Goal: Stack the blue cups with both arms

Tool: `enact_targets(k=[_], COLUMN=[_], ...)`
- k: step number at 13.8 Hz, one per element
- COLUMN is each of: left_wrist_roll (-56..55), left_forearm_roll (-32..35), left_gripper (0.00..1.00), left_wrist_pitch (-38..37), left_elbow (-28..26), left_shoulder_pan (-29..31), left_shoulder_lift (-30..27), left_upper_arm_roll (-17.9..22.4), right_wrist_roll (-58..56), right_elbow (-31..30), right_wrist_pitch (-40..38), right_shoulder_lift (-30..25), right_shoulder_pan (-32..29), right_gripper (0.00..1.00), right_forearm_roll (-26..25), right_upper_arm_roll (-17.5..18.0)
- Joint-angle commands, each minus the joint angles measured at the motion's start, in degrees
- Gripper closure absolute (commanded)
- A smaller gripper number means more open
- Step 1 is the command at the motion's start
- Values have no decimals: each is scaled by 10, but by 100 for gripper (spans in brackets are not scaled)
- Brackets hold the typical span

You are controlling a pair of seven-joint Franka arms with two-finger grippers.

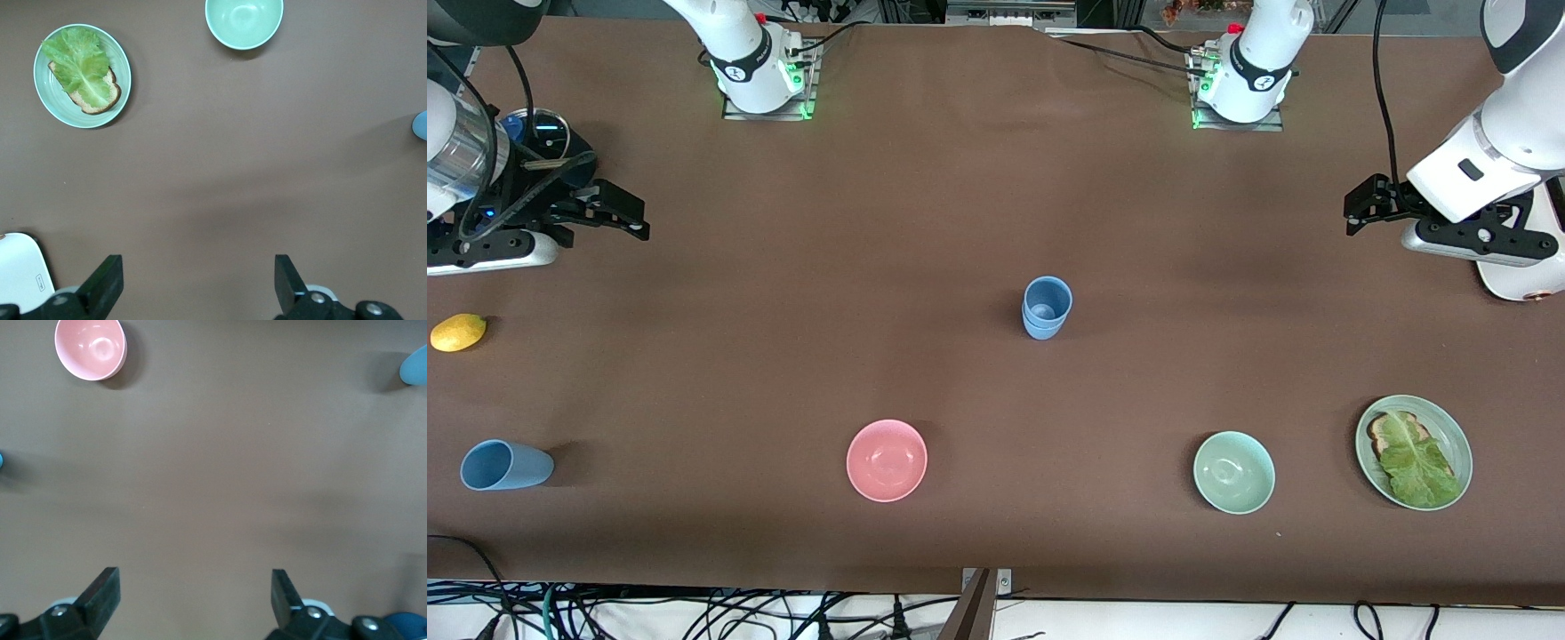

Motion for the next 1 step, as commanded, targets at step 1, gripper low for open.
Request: enact_targets(k=[1], left_wrist_roll=[-2], left_forearm_roll=[-12], left_gripper=[0], left_wrist_pitch=[-14], left_elbow=[19], left_shoulder_pan=[-4], left_shoulder_lift=[9], left_upper_arm_roll=[4], right_wrist_roll=[0], right_elbow=[2], right_wrist_pitch=[-11], right_shoulder_lift=[-11], right_shoulder_pan=[-1], right_gripper=[0], right_forearm_roll=[-7], right_upper_arm_roll=[0])
